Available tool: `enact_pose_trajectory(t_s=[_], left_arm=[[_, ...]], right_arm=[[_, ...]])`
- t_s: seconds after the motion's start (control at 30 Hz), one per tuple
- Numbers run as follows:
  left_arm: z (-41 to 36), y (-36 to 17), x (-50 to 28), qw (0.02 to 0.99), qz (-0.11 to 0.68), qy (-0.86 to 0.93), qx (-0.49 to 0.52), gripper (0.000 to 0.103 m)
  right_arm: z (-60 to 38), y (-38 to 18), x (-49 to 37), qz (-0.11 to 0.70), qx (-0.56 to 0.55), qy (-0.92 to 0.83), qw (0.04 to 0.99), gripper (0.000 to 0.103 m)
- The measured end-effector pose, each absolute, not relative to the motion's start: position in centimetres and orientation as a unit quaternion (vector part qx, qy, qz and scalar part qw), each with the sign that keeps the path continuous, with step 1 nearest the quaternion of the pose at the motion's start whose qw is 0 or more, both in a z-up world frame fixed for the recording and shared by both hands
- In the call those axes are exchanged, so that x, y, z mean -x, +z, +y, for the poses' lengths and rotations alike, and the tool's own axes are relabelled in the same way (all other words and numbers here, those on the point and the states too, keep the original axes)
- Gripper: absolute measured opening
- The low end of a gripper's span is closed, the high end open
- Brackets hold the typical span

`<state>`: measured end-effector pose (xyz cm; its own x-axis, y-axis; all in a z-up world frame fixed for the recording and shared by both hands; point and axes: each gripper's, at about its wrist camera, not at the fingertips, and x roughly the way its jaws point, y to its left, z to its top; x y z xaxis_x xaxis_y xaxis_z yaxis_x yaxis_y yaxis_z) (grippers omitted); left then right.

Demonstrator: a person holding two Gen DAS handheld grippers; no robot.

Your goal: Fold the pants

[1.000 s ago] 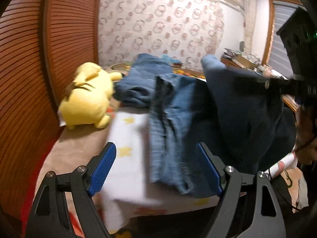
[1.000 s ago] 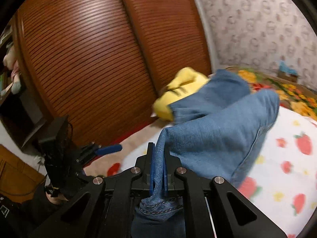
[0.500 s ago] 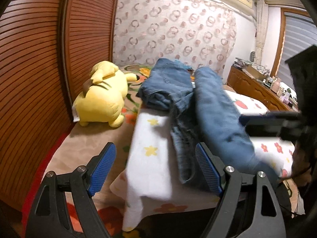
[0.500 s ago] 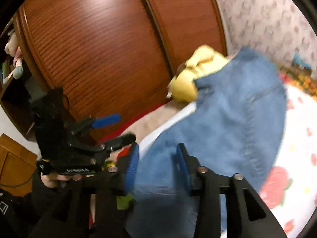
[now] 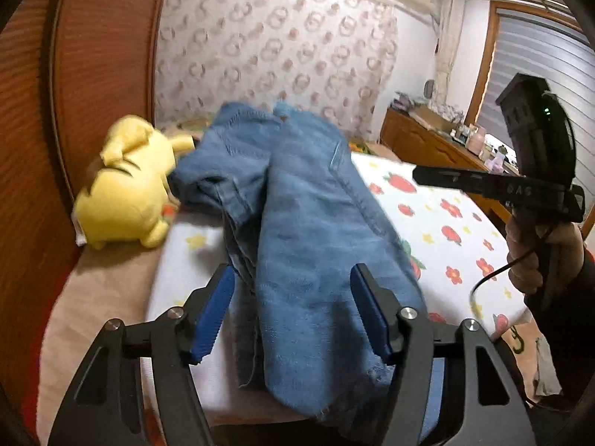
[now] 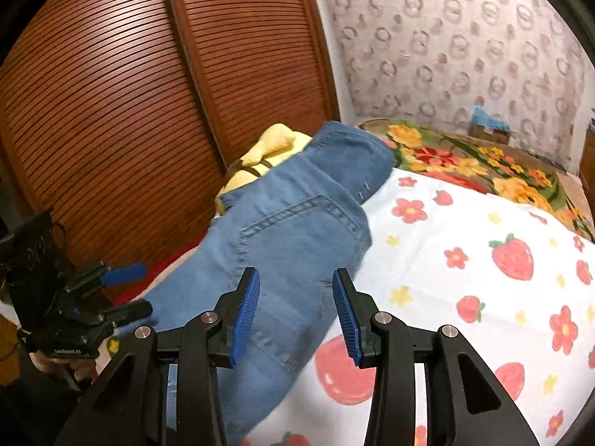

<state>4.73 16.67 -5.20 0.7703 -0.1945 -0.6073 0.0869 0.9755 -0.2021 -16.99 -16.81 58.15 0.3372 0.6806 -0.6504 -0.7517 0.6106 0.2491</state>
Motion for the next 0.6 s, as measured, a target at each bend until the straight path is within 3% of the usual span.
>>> enact_pose_trajectory(t_s=[0.07, 0.13, 0.2, 0.23, 0.3, 0.47, 0.6], left_arm=[[16.9, -6.2, -5.5, 0.928, 0.351, -0.083, 0.090, 0.066], [17.0, -6.8, -5.7, 0.924, 0.359, -0.085, 0.097, 0.059], [16.9, -6.9, -5.5, 0.923, 0.357, -0.100, 0.106, 0.037], [16.7, -6.8, -5.3, 0.923, 0.355, -0.104, 0.104, 0.032], [16.2, -6.4, -4.5, 0.929, 0.344, -0.106, 0.090, 0.008], [15.8, -4.8, -1.8, 0.942, 0.307, -0.103, 0.087, 0.006], [16.3, -6.6, -0.7, 0.939, 0.326, -0.073, 0.080, 0.006]], right_arm=[[-16.1, 57.7, 16.6, 0.377, 0.046, 0.438, 0.815, 0.042], [-16.0, 57.3, 15.8, 0.379, 0.053, 0.435, 0.815, 0.042], [-15.5, 56.8, 15.2, 0.383, 0.059, 0.434, 0.813, 0.042], [-15.6, 56.7, 15.2, 0.384, 0.061, 0.434, 0.813, 0.042], [-15.4, 56.4, 14.9, 0.388, 0.064, 0.434, 0.810, 0.042], [-14.7, 55.8, 13.4, 0.390, 0.062, 0.434, 0.810, 0.042], [-14.4, 55.8, 13.5, 0.384, 0.053, 0.448, 0.806, 0.043]])
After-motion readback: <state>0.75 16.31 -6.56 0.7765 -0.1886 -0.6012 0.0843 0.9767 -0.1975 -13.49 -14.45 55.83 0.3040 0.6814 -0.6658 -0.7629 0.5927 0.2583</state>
